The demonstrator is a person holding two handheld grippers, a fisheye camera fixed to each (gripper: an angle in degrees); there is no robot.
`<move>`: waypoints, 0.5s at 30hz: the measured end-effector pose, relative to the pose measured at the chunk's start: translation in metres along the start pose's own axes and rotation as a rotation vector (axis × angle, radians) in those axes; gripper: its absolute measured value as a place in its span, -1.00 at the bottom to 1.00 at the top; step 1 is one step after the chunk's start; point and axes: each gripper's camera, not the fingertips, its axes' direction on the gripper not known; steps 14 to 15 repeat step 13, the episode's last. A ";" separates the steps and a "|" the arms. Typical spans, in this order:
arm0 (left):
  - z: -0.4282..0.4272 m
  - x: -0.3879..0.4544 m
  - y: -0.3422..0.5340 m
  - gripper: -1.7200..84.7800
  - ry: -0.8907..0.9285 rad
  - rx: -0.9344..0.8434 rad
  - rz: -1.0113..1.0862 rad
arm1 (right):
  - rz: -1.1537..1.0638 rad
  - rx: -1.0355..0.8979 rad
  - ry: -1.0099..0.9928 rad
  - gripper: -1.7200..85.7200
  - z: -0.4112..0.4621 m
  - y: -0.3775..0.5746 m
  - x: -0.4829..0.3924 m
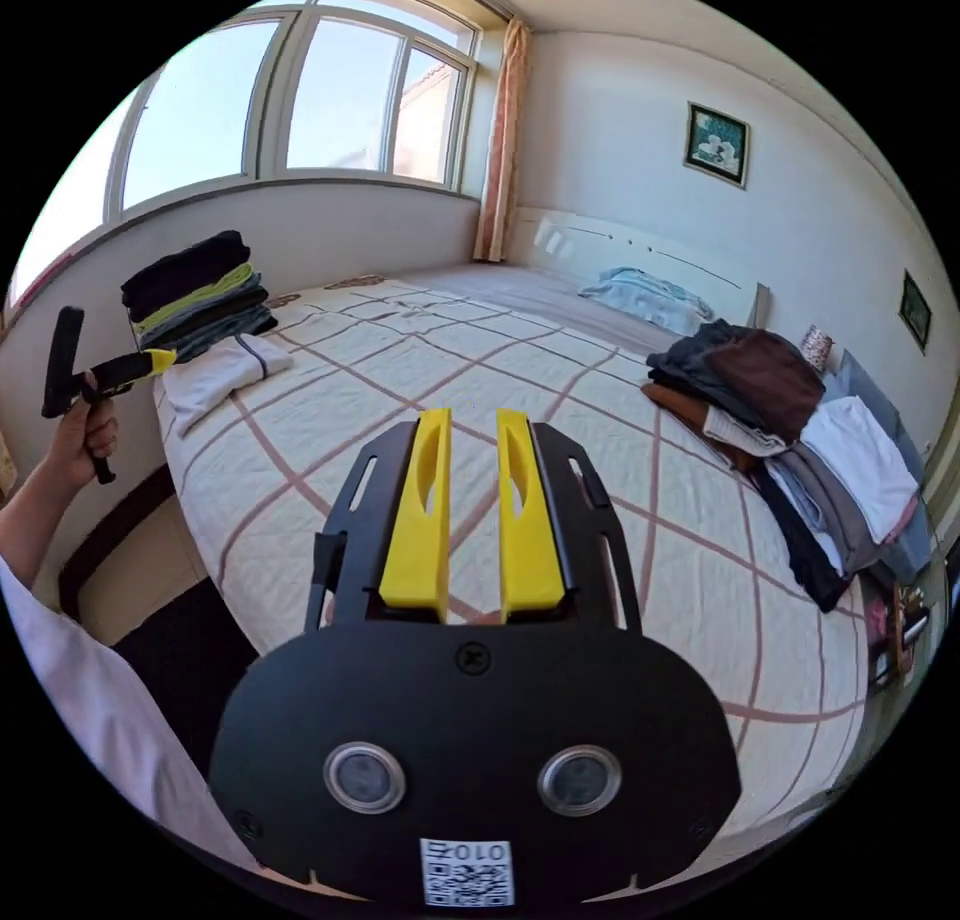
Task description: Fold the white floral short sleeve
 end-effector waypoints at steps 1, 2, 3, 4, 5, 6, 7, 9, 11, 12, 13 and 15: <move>0.024 0.028 0.002 -0.96 0.050 -0.064 0.039 | 0.035 -0.025 0.091 -0.77 -0.004 0.012 0.021; 0.036 0.041 0.004 -0.96 0.080 -0.089 0.059 | 0.046 -0.022 0.166 -0.74 -0.009 0.021 0.042; 0.055 0.064 0.008 -0.96 0.140 -0.129 0.095 | 0.043 -0.021 0.202 -0.73 -0.010 0.024 0.053; 0.070 0.083 0.011 -0.96 0.172 -0.165 0.122 | 0.031 -0.017 0.280 -0.72 -0.010 0.027 0.073; 0.076 0.091 0.013 -0.96 0.176 -0.183 0.133 | 0.000 0.000 0.357 -0.71 -0.005 0.024 0.092; 0.082 0.102 0.016 -0.96 0.178 -0.213 0.145 | -0.019 0.009 0.392 -0.70 0.000 0.020 0.101; 0.082 0.108 0.020 -0.96 0.188 -0.235 0.140 | -0.051 0.005 0.452 -0.69 0.014 0.008 0.120; 0.069 0.110 0.027 -0.96 0.169 -0.247 0.115 | -0.124 -0.051 0.512 -0.67 0.043 -0.018 0.147; 0.048 0.109 0.035 -0.96 0.079 -0.268 0.082 | -0.188 -0.116 0.544 -0.66 0.079 -0.057 0.181; 0.033 0.109 0.041 -0.96 0.008 -0.280 0.069 | -0.198 -0.129 0.545 -0.66 0.088 -0.065 0.188; 0.020 0.109 0.046 -0.96 -0.045 -0.286 0.053 | -0.213 -0.169 0.538 -0.67 0.103 -0.081 0.202; 0.020 0.109 0.046 -0.96 -0.045 -0.286 0.053 | -0.213 -0.169 0.538 -0.67 0.103 -0.081 0.202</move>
